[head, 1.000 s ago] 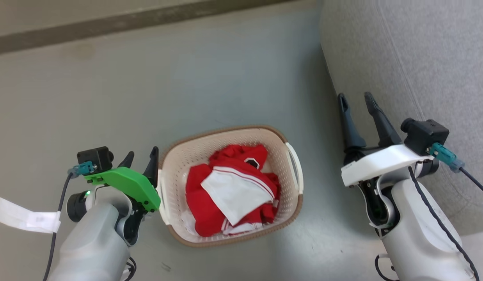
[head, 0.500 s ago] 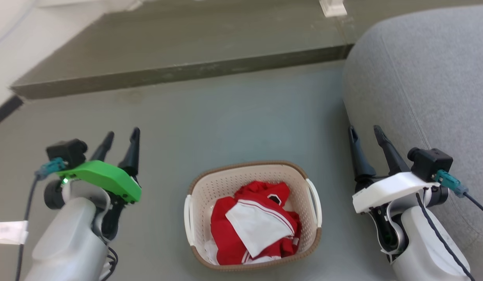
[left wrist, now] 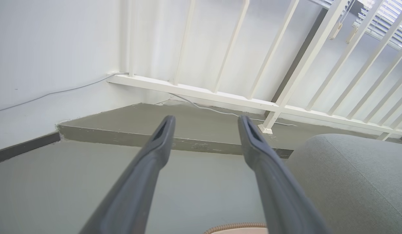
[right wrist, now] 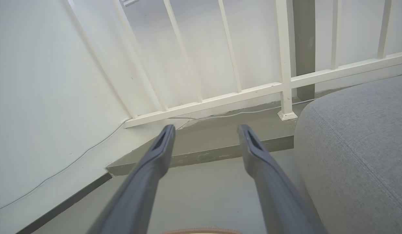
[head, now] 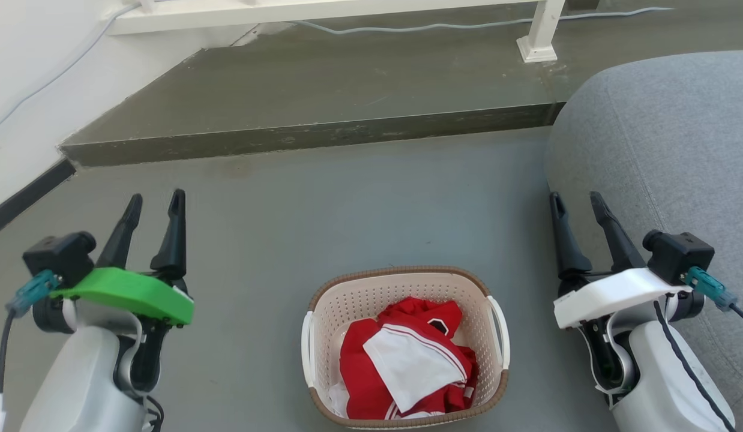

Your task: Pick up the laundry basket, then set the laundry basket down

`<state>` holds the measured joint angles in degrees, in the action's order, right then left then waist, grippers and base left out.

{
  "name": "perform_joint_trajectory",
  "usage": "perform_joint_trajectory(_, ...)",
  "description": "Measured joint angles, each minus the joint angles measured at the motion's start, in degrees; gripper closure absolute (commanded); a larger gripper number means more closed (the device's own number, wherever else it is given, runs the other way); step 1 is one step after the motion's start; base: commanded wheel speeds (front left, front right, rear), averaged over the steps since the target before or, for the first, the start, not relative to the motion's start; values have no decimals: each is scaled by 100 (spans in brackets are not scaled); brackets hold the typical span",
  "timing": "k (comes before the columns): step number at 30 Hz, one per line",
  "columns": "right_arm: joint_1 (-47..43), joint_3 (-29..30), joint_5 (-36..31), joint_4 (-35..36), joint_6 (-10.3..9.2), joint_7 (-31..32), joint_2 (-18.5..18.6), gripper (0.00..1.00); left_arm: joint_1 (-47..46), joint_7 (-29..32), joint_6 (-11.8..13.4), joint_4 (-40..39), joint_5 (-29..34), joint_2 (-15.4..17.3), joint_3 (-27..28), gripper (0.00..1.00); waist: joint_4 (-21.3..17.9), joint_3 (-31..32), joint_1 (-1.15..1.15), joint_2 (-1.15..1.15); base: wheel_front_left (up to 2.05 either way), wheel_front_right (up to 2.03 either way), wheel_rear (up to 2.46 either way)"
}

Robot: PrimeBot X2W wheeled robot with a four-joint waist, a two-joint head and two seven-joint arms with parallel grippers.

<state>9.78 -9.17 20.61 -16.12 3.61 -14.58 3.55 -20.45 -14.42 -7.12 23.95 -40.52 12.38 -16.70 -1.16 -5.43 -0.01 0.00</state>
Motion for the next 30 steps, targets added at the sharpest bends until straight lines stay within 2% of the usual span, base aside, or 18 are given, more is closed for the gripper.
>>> perform_joint_trajectory(10, -217, 134, -60, 99, 19, 0, -1, 0, 833, 0, 0, -832, 736, -74, 505, 0, 7, 28, 0, 0, 0, 0, 0)
perform_joint_trajectory(15, -217, 151, -112, 221, 43, 0, -3, 0, 1067, 0, 0, -1226, 1040, -215, 735, 0, -25, 41, 0, 0, 0, 0, 0)
perform_joint_trajectory(23, -227, 176, -194, 268, 66, 0, -7, 0, 1460, 0, 0, -1601, 1325, -426, 880, 0, -73, 46, 0, 0, 0, 0, 0)
perform_joint_trajectory(30, -246, 183, -205, 272, 99, 0, -11, 0, 1627, 0, 0, -1744, 1391, -474, 894, 0, -103, 55, 0, 0, 0, 0, 0)
